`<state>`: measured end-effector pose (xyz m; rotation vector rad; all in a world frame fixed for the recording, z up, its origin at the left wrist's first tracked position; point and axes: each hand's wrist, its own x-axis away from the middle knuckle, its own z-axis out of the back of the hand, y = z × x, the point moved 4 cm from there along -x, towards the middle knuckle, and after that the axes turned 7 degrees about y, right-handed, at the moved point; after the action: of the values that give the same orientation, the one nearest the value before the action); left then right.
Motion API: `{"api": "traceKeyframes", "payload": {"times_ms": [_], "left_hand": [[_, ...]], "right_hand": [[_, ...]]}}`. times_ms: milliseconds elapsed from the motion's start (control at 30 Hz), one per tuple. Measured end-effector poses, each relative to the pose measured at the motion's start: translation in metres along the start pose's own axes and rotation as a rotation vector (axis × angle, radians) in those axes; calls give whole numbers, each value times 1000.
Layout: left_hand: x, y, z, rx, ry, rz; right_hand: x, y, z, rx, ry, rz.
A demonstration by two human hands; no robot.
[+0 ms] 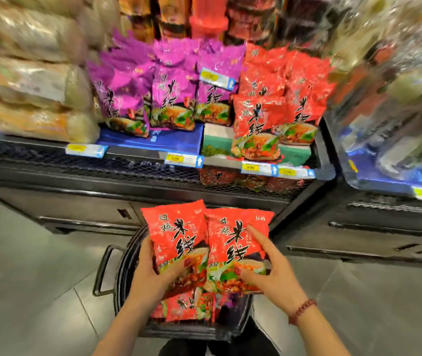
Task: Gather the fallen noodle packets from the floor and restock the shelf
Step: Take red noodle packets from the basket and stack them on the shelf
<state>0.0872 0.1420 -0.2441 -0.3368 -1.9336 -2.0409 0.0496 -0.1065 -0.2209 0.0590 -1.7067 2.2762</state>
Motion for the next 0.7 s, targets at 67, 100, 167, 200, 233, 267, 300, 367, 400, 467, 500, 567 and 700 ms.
{"api": "traceKeyframes", "payload": {"times_ms": [67, 100, 167, 200, 233, 267, 300, 367, 400, 467, 500, 567, 700], "left_hand": [[9, 22, -10, 39, -12, -102], [13, 31, -15, 50, -8, -146], [19, 48, -26, 54, -13, -215], [22, 55, -31, 56, -22, -247], [24, 61, -37, 57, -25, -269], [23, 66, -42, 56, -21, -282], [22, 72, -47, 64, -3, -288], [21, 86, -59, 90, 19, -305], [20, 92, -65, 94, 23, -316], [21, 105, -80, 84, 31, -326], [20, 109, -86, 67, 39, -326], [18, 116, -98, 23, 63, -321], [13, 127, -124, 0, 95, -377]], "right_hand": [[8, -14, 14, -3, 61, 48], [12, -21, 21, -12, 95, 72], [15, -27, 35, -35, 155, 107], [16, -29, 42, -45, 179, 121], [15, -32, 50, -58, 196, 134], [14, -35, 58, -65, 214, 153], [12, -36, 67, -67, 236, 168], [5, -43, 87, -79, 273, 185], [-1, -45, 99, -97, 298, 186], [-16, -49, 123, -129, 335, 190], [-25, -51, 136, -141, 340, 202], [-46, -56, 159, -149, 344, 223], [-102, -70, 198, -82, 384, 300]]}}
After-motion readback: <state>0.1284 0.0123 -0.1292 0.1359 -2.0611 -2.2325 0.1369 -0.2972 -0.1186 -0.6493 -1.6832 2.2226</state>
